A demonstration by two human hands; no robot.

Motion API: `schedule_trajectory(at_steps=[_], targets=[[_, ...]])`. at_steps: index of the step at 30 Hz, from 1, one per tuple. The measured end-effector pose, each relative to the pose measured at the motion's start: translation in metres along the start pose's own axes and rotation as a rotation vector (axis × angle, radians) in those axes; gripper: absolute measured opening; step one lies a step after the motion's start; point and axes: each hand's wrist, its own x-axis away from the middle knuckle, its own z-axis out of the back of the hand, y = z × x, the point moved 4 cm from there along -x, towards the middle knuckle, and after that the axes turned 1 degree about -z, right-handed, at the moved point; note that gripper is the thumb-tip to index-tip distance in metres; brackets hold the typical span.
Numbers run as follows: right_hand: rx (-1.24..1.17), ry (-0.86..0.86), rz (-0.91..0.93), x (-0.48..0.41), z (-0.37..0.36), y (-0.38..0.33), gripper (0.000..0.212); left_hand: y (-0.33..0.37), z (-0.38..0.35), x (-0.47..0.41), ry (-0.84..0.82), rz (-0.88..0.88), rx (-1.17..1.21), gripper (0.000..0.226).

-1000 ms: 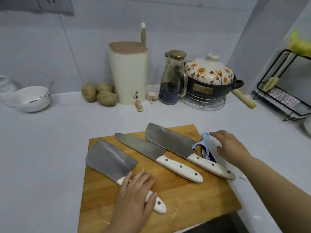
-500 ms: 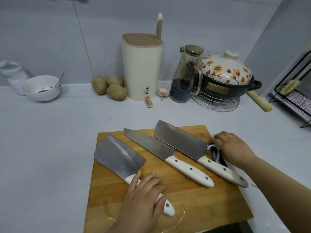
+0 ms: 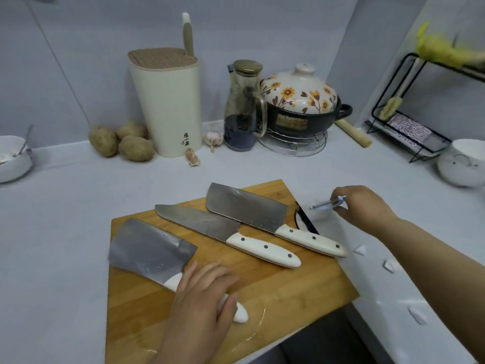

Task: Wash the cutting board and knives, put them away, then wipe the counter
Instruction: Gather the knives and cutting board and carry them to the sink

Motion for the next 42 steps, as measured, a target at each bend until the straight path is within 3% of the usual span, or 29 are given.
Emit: schedule_trajectory(at_steps=[2,5,8,17,24,28,30,32,36,39,42], targets=[[-0.108,-0.042,-0.146,0.016,0.004,0.013,0.017,0.015,-0.001,-0.001,0.01,-0.048,0.049,0.025],[-0.265,-0.073,-0.281,0.051,0.02,0.031,0.004,0.047,-0.014,-0.005,-0.015,-0.147,0.115,0.02],[-0.502,-0.09,-0.437,0.1,0.04,0.061,0.024,0.09,-0.035,-0.004,-0.071,-0.271,0.167,0.016],[-0.827,-0.001,-0.769,0.358,0.072,0.171,0.011,0.275,-0.109,0.05,-0.202,-0.604,0.353,0.019],[-0.964,0.216,-1.082,0.553,0.053,0.235,0.018,0.395,-0.17,0.104,-0.368,-0.662,0.427,0.018],[-1.038,0.305,-1.349,0.635,0.016,0.27,0.019,0.439,-0.201,0.114,-0.49,-0.616,0.378,0.041],[-1.053,0.321,-1.448,0.658,-0.007,0.282,0.018,0.451,-0.213,0.113,-0.542,-0.539,0.363,0.066],[-1.077,0.294,-1.539,0.67,-0.029,0.293,0.017,0.453,-0.225,0.109,-0.566,-0.522,0.292,0.074],[-1.092,0.139,-1.539,0.664,-0.065,0.312,0.01,0.438,-0.242,0.095,-0.566,-0.488,0.09,0.059],[-0.983,0.05,-1.467,0.642,-0.093,0.329,0.026,0.436,-0.247,0.095,-0.57,-0.539,0.019,0.041],[-0.919,-0.005,-1.433,0.618,-0.119,0.347,0.04,0.435,-0.25,0.097,-0.574,-0.514,0.022,0.037]])
